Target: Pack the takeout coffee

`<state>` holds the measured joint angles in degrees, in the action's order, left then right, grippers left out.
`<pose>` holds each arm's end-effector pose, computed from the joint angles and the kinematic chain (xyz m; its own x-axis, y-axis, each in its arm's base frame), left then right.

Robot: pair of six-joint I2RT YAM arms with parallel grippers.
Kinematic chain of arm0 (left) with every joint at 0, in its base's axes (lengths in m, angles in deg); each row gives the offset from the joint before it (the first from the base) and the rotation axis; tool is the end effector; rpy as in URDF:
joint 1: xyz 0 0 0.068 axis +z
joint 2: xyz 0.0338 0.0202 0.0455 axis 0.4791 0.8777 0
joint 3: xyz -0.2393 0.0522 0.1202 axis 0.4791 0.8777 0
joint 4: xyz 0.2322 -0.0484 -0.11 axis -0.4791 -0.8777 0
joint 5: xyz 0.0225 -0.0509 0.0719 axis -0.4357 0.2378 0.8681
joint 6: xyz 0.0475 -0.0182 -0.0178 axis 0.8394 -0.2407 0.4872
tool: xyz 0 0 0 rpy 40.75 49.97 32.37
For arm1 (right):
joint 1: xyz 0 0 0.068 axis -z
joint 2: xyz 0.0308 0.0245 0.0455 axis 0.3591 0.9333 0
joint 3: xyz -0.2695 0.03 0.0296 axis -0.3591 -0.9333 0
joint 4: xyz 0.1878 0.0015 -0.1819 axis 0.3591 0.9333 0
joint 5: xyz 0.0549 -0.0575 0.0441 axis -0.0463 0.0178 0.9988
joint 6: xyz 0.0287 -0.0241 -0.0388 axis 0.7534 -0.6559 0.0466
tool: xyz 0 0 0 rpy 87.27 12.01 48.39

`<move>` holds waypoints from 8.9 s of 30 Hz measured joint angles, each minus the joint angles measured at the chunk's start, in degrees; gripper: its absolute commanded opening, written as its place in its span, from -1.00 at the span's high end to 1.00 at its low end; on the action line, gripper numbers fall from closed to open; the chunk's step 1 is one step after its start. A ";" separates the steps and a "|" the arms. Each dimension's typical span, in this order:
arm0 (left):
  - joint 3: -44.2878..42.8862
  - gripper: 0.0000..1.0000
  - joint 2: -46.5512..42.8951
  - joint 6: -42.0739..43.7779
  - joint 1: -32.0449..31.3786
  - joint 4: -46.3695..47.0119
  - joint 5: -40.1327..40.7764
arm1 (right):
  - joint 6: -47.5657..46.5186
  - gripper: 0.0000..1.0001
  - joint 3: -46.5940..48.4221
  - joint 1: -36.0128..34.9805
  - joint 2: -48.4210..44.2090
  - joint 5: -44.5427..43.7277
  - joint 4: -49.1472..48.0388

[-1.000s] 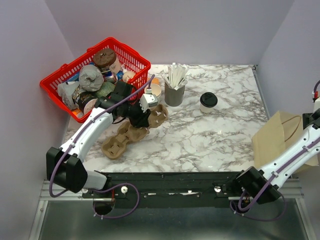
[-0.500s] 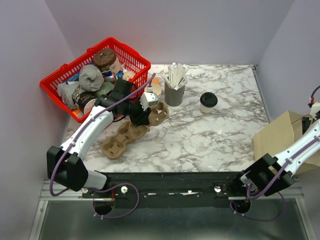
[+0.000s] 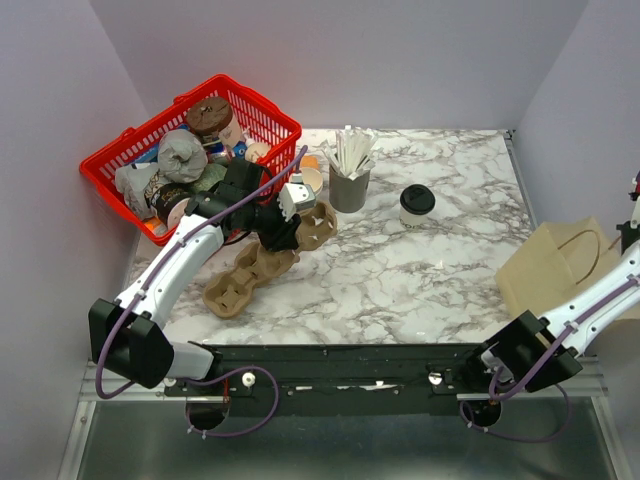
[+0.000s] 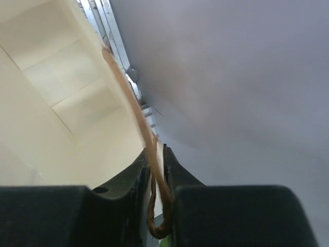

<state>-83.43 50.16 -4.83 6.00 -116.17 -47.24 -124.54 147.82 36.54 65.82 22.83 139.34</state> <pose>0.2443 -0.1247 0.3214 -0.3186 0.5715 -0.7562 0.9222 0.3713 -0.1079 0.1128 -0.1743 0.4234 -0.9052 0.0510 -0.4220 0.2368 0.8849 -0.4010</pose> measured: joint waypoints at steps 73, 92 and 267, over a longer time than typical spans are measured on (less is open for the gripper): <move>-6.14 1.00 2.89 -5.20 -4.52 3.13 -0.02 | 4.26 0.21 2.14 -31.89 3.37 29.44 0.39; -4.46 1.00 2.80 -6.60 -4.61 5.60 0.00 | -11.30 -0.22 10.91 -32.00 10.99 26.53 0.24; -8.57 1.00 -1.88 17.35 -29.05 10.73 6.36 | 8.61 0.99 0.87 -83.34 4.92 27.45 -10.99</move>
<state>-91.99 48.28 12.52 -23.05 -105.44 -40.88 -115.92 148.69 -46.80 70.74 50.28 128.35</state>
